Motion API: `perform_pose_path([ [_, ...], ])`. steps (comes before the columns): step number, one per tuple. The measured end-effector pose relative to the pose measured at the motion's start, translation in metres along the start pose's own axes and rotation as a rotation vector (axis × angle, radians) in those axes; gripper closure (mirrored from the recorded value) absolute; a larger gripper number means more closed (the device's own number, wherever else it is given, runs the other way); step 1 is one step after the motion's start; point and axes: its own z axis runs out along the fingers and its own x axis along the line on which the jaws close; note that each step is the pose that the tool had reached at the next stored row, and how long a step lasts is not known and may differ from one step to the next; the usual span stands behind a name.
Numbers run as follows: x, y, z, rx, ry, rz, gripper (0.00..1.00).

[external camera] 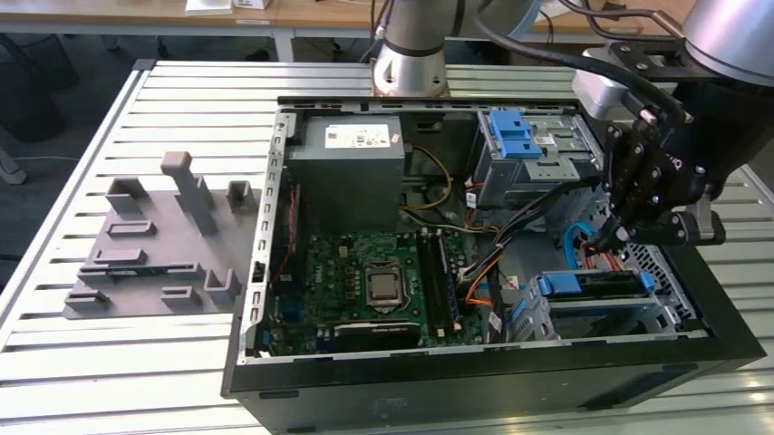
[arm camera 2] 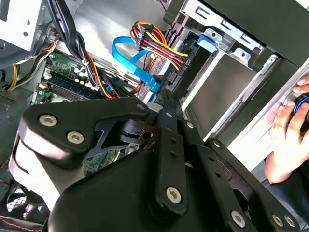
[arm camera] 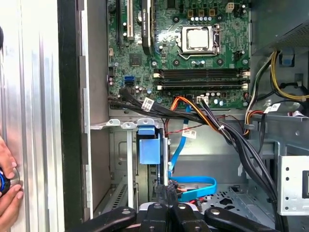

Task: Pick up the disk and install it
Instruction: 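Insert the second disk wire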

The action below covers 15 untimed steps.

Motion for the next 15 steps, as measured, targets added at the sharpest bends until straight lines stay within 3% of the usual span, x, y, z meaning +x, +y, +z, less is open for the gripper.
perform_pose_path([
  [2,-0.0021,0.0002,0.0002,0.0,0.0001,0.0,0.89],
  [3,-0.0032,0.0002,0.0003,0.0,0.0004,0.0,0.82],
  [8,-0.0061,0.0004,0.0024,-0.0008,0.0029,0.0,0.82],
  [9,-0.0062,0.0004,0.003,-0.0012,0.0031,0.0,0.75],
  [15,-0.0067,0.0006,0.0075,-0.0031,0.0036,0.0,0.75],
])
